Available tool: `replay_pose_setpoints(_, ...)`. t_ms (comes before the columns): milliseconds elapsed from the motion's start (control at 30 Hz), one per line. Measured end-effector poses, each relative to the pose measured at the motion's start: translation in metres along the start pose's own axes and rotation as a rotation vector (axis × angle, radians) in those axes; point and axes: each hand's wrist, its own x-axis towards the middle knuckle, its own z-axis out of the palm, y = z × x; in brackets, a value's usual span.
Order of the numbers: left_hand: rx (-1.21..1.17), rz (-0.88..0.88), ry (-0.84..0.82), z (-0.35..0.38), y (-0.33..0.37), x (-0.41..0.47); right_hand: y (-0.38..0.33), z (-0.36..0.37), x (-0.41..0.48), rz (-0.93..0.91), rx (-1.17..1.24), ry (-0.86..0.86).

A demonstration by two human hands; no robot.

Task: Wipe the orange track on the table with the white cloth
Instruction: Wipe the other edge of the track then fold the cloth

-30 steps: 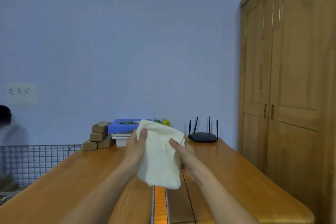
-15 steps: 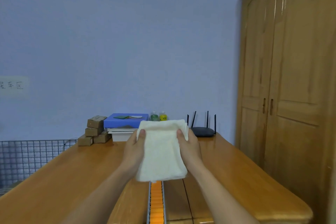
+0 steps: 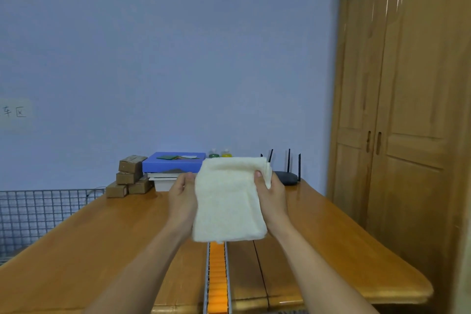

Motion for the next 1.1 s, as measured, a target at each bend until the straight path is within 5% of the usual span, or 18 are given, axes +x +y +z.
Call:
replay_pose_setpoints(233, 0.041, -0.003, 0.012, -0.005, -0.017, -0.005, 0.004, 0.002, -0.001, -0.006, -0.022, 0.014)
replay_pose_setpoints(433, 0.344, 0.044, 0.019, -0.001, -0.020, -0.002, -0.016, 0.007, 0.010, -0.059, -0.232, 0.099)
replay_pose_setpoints(600, 0.063, -0.023, -0.179, 0.021, 0.002, -0.006, -0.024, 0.027, 0.004, -0.267, -0.587, 0.138)
replay_pose_setpoints(733, -0.254, -0.200, -0.300, 0.032, 0.015, -0.007, -0.020, 0.043, -0.012, -0.316, -0.599, -0.043)
replay_pose_setpoints(933, -0.341, -0.223, -0.313, 0.017, 0.012, 0.001, -0.023, 0.039, -0.030, -0.501, -0.719, -0.417)
replay_pose_setpoints(1000, -0.380, -0.247, -0.343, 0.008, 0.015, 0.005, -0.022, 0.030, -0.030, -0.527, -0.511, -0.338)
replay_pose_setpoints(1100, -0.341, -0.236, -0.329, -0.001, 0.023, 0.007, -0.022, 0.017, -0.020, -0.439, -0.343, 0.019)
